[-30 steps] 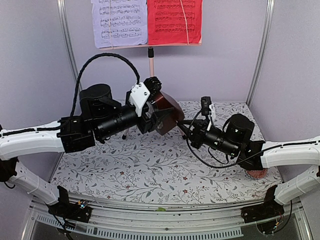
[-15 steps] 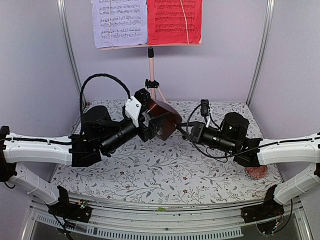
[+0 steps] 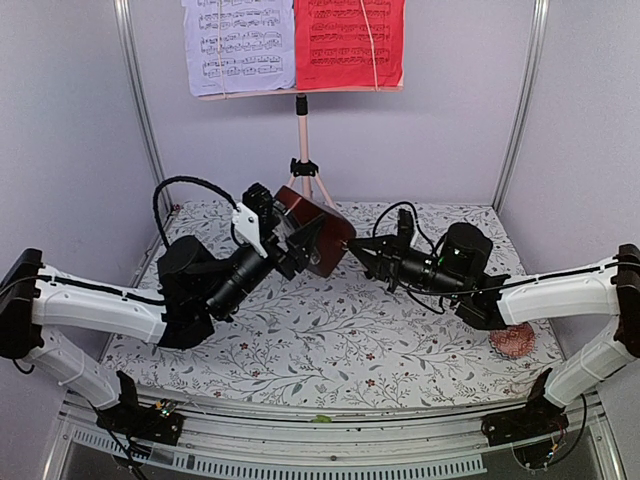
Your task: Set up the instrument practice props
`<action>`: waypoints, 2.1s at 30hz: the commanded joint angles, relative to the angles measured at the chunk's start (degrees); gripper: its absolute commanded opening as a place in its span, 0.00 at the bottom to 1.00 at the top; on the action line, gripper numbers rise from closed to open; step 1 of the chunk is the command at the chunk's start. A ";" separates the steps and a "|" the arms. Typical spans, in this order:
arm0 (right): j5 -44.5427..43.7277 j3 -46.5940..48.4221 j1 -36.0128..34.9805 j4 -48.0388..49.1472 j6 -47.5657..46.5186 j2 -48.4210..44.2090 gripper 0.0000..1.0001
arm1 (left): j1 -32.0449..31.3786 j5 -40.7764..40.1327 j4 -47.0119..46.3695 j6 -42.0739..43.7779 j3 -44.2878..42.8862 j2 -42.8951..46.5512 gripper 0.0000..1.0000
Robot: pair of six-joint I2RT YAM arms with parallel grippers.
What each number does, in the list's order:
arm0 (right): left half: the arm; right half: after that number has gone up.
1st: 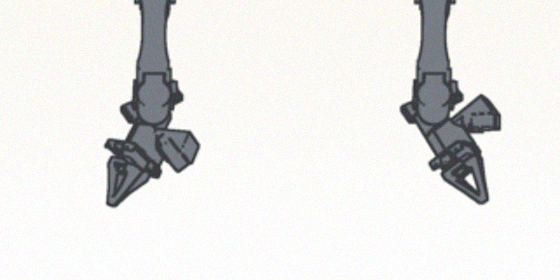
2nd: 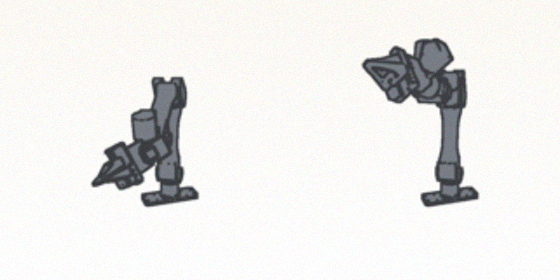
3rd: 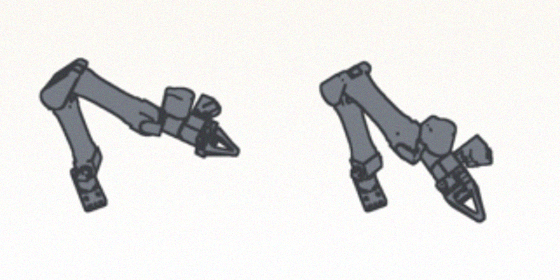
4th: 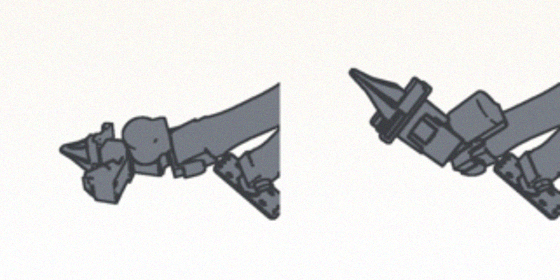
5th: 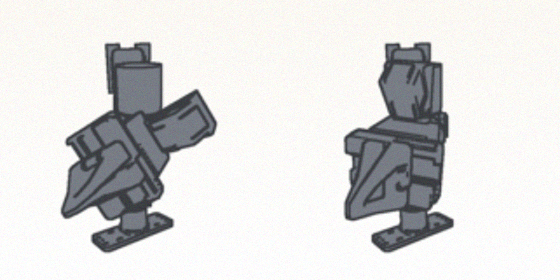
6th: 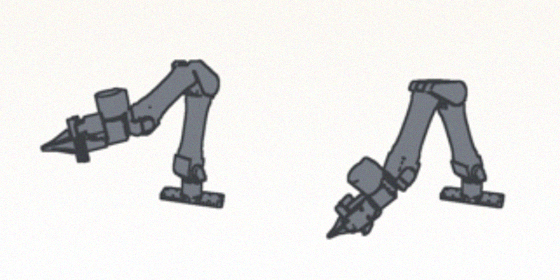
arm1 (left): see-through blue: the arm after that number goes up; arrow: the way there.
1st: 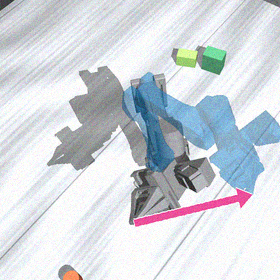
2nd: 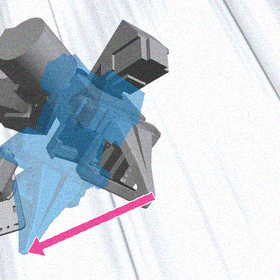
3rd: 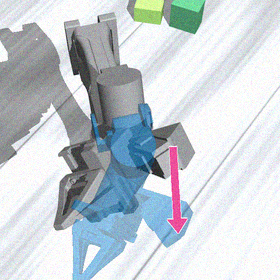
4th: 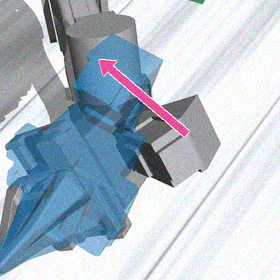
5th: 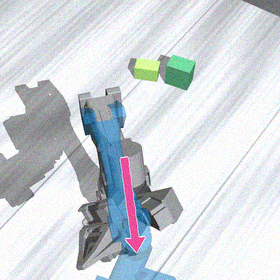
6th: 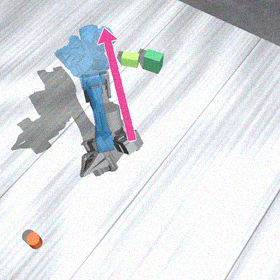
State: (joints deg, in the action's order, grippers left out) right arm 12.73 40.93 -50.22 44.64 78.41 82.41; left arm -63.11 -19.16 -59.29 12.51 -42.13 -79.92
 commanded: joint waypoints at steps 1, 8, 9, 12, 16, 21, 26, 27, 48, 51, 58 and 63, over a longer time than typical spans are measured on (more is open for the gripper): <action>1.71 2.25 0.01 9.41 12.15 0.65 0.00 | 0.92 2.49 -13.29 2.37 1.18 -0.98 0.00; 0.38 2.92 0.06 5.53 10.82 0.01 0.00 | 2.27 3.71 -14.39 1.10 1.95 -2.20 0.00; 0.41 2.77 0.14 4.96 9.92 0.15 0.00 | 2.37 3.41 -14.07 0.79 1.92 -2.26 0.00; 1.02 3.62 0.43 -0.17 1.93 0.14 0.00 | 2.66 2.38 -12.02 -0.15 1.02 -1.67 0.00; -0.52 3.19 0.46 -6.51 -12.81 -1.02 0.04 | 2.77 2.20 -6.78 -0.31 -1.27 0.49 0.00; -4.88 1.45 0.47 -9.62 -28.97 -2.95 0.29 | 2.82 2.97 3.90 -1.08 -6.14 3.72 0.00; -11.22 0.39 -0.34 -9.57 -48.41 -7.04 0.48 | 2.77 3.33 15.66 -1.68 -10.69 6.72 0.00; -13.14 0.06 -0.97 -9.17 -53.21 -7.77 0.50 | 2.77 3.34 18.14 -1.86 -11.85 7.24 0.00; -24.25 -9.54 -11.10 41.96 -146.29 1.74 0.60 | -5.66 -3.39 53.23 12.82 -35.15 6.33 0.00; -23.97 -9.30 -11.75 45.95 -153.73 3.91 0.59 | -8.06 -5.98 54.40 16.40 -38.06 4.22 0.00; -24.39 -9.30 -12.91 50.23 -164.79 6.33 0.59 | -10.46 -7.76 53.68 20.30 -41.56 1.12 0.00; -24.64 -9.16 -13.06 50.65 -167.92 6.74 0.59 | -11.28 -7.67 53.71 21.53 -43.38 -0.16 0.00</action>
State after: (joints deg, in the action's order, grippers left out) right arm -10.50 32.18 -62.74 88.42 -84.07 88.38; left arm -73.12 -25.52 -0.32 30.61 -80.95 -80.47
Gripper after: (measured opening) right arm 0.591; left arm 0.632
